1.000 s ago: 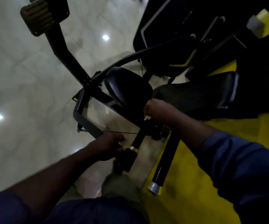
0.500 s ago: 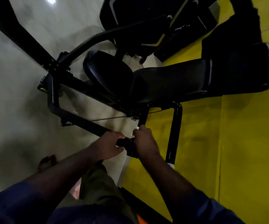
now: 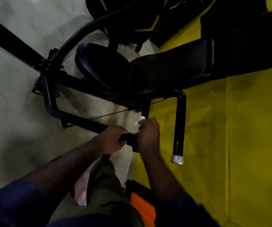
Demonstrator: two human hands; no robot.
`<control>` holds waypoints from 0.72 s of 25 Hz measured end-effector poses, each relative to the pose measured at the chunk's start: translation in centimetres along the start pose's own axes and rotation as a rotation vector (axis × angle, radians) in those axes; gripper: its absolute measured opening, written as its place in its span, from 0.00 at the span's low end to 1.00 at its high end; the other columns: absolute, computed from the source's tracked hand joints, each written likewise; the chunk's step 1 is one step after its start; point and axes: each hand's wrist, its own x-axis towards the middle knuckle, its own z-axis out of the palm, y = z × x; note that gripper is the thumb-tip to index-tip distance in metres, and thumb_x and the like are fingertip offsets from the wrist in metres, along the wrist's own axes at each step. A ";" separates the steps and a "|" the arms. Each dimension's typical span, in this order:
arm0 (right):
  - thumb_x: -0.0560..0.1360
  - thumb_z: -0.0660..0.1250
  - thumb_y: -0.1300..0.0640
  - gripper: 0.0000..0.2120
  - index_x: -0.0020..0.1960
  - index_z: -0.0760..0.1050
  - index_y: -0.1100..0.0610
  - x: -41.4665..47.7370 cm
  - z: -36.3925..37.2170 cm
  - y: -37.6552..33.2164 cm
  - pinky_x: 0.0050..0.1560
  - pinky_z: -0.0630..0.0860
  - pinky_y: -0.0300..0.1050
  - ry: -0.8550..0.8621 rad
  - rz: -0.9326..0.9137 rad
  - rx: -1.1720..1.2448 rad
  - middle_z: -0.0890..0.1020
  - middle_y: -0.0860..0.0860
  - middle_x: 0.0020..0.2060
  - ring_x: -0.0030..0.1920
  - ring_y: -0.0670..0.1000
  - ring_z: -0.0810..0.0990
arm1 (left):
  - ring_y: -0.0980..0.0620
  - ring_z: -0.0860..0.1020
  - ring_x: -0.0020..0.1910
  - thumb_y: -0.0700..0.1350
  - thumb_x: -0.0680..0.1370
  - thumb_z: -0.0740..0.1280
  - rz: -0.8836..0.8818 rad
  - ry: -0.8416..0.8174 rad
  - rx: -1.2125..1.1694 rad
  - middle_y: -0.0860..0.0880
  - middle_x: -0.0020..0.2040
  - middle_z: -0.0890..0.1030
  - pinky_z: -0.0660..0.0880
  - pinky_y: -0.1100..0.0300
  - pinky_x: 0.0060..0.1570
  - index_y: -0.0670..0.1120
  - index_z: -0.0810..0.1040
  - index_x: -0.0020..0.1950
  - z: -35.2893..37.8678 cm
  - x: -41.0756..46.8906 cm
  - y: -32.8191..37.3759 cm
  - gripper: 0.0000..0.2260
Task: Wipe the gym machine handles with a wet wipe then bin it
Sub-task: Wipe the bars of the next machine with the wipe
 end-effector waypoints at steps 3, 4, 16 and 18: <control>0.67 0.66 0.73 0.19 0.49 0.85 0.54 -2.7 0.1 -0.5 0.55 0.79 0.43 0.118 0.063 0.210 0.76 0.51 0.49 0.52 0.53 0.81 | 0.52 0.75 0.69 0.46 0.80 0.70 0.042 -0.027 0.032 0.48 0.73 0.76 0.67 0.65 0.66 0.46 0.71 0.77 -0.4 -0.3 0.0 0.25; 0.67 0.66 0.74 0.19 0.48 0.85 0.55 -1.1 0.2 -0.9 0.56 0.77 0.36 0.199 0.075 0.264 0.76 0.51 0.48 0.50 0.51 0.81 | 0.52 0.72 0.73 0.46 0.81 0.69 0.057 -0.028 0.052 0.49 0.76 0.73 0.62 0.66 0.68 0.45 0.70 0.78 -0.3 -0.6 -0.2 0.26; 0.79 0.73 0.57 0.06 0.55 0.85 0.53 -3.6 -0.4 4.3 0.54 0.79 0.33 0.065 0.347 0.864 0.87 0.43 0.51 0.53 0.38 0.83 | 0.53 0.81 0.62 0.43 0.79 0.73 0.096 0.038 -0.029 0.47 0.68 0.79 0.81 0.55 0.60 0.45 0.76 0.72 -0.7 0.1 2.0 0.21; 0.78 0.74 0.58 0.09 0.57 0.84 0.57 -0.3 -0.2 4.9 0.57 0.82 0.43 0.013 0.418 1.152 0.88 0.47 0.52 0.55 0.43 0.85 | 0.53 0.81 0.62 0.43 0.79 0.73 0.081 0.012 -0.028 0.48 0.67 0.81 0.80 0.53 0.61 0.45 0.77 0.71 -0.2 1.0 2.9 0.21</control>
